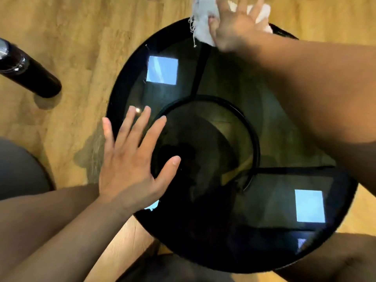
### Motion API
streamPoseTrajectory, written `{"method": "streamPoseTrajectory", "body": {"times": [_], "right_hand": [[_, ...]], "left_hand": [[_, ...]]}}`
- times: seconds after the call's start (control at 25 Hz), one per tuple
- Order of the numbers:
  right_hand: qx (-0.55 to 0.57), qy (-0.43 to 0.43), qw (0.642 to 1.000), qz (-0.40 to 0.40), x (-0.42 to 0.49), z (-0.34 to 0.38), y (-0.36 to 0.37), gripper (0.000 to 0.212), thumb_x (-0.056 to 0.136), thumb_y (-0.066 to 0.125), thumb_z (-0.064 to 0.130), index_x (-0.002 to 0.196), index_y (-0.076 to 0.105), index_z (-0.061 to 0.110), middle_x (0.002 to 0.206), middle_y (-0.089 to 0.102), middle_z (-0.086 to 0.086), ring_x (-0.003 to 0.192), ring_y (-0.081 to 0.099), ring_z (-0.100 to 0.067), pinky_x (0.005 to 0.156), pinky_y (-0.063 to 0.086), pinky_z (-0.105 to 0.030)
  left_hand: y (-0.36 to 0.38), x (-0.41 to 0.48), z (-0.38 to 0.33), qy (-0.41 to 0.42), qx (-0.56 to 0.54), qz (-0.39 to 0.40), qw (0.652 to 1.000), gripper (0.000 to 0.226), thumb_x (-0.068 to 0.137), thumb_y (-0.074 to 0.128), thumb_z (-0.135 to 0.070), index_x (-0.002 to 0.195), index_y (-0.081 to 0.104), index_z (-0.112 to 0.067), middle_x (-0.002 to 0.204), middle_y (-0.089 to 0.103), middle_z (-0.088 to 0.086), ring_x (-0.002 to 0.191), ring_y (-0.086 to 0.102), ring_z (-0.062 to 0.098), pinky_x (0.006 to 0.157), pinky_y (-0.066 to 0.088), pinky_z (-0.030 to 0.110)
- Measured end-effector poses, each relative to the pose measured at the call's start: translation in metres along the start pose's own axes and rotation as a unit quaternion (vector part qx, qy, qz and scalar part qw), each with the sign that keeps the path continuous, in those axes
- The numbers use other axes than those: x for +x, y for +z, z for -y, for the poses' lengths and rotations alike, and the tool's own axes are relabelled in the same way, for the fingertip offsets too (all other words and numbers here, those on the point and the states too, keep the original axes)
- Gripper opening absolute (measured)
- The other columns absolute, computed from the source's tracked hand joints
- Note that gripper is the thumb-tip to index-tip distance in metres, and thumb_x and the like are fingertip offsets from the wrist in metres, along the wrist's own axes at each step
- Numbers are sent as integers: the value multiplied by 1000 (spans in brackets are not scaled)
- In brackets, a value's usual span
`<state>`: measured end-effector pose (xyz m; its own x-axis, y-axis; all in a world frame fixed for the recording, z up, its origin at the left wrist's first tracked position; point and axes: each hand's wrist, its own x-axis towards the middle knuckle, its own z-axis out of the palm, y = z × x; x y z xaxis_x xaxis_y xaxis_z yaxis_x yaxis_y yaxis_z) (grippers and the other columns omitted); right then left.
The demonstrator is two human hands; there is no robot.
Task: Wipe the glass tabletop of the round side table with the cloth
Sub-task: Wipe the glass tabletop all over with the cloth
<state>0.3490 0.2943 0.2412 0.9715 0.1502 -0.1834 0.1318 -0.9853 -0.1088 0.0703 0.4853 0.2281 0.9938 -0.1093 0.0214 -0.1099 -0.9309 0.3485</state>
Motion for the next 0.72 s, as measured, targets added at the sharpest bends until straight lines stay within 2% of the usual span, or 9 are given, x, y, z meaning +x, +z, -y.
{"method": "streamPoseTrajectory", "body": {"times": [0.04, 0.08, 0.16, 0.2, 0.24, 0.36, 0.48, 0.6, 0.72], "right_hand": [[8, -6, 1000, -8, 1, 0, -1, 53, 105, 24, 38, 153, 18, 17, 141, 45, -30, 125, 46, -49, 99, 39, -53], [6, -5, 1000, -11, 0, -3, -1, 54, 105, 23, 41, 153, 16, 19, 144, 41, -30, 130, 40, -50, 104, 33, -54], [-30, -11, 999, -4, -9, -22, -3, 56, 102, 22, 46, 154, 13, 27, 159, 19, -23, 144, 11, -52, 116, 11, -57], [-45, -18, 999, -5, -18, -36, -5, 58, 100, 21, 49, 154, 13, 29, 162, 12, -19, 146, 2, -49, 118, 6, -55], [-52, -24, 998, -10, -28, -55, -3, 60, 98, 19, 51, 154, 15, 31, 162, 11, -17, 148, 1, -46, 119, 8, -54], [-55, 52, 997, -10, -87, -126, -2, 71, 86, 12, 56, 152, 19, 32, 160, 19, -18, 148, 11, -39, 118, 18, -51], [-40, 159, 986, 13, -175, -168, -4, 81, 80, 11, 55, 152, 27, 23, 153, 31, -24, 145, 21, -36, 118, 17, -46], [-12, 216, 976, -11, -271, -138, 17, 81, 79, 13, 54, 150, 34, 21, 152, 36, -21, 144, 22, -33, 117, 16, -42], [9, 226, 972, -60, -345, -77, 43, 72, 83, 18, 52, 146, 42, 26, 152, 38, -15, 140, 25, -39, 115, 23, -48]], "left_hand": [[0, 0, 0, 1, -3, -2, 1000, 71, 90, 38, -58, 148, 38, -19, 160, 28, 6, 152, 11, 24, 119, 1, 60], [-1, -1, 0, 1, -8, -6, 1000, 70, 90, 38, -58, 148, 40, -18, 159, 29, 7, 151, 13, 25, 119, 2, 61], [-2, 0, -1, 0, -16, -15, 1000, 69, 90, 38, -56, 146, 42, -17, 158, 32, 7, 151, 16, 27, 119, 4, 62], [-2, 1, -1, -3, -19, -17, 1000, 69, 90, 38, -56, 146, 42, -17, 158, 33, 7, 150, 17, 27, 119, 4, 62], [-2, 1, -1, -7, -23, -19, 1000, 69, 90, 37, -57, 146, 41, -17, 158, 33, 7, 150, 16, 27, 119, 3, 61], [-2, 0, -1, -20, -23, -21, 999, 69, 90, 32, -59, 148, 38, -20, 159, 29, 5, 151, 13, 24, 120, 2, 60], [-1, 0, 0, -29, -18, -38, 999, 70, 90, 28, -60, 148, 35, -22, 160, 28, 6, 151, 12, 23, 120, 1, 57], [1, 0, 2, -29, -42, -62, 997, 70, 90, 28, -60, 146, 38, -20, 158, 32, 8, 150, 16, 25, 120, 1, 58], [3, 1, 3, -36, -31, -65, 997, 67, 91, 29, -59, 145, 38, -21, 158, 32, 8, 150, 17, 26, 120, 2, 58]]}}
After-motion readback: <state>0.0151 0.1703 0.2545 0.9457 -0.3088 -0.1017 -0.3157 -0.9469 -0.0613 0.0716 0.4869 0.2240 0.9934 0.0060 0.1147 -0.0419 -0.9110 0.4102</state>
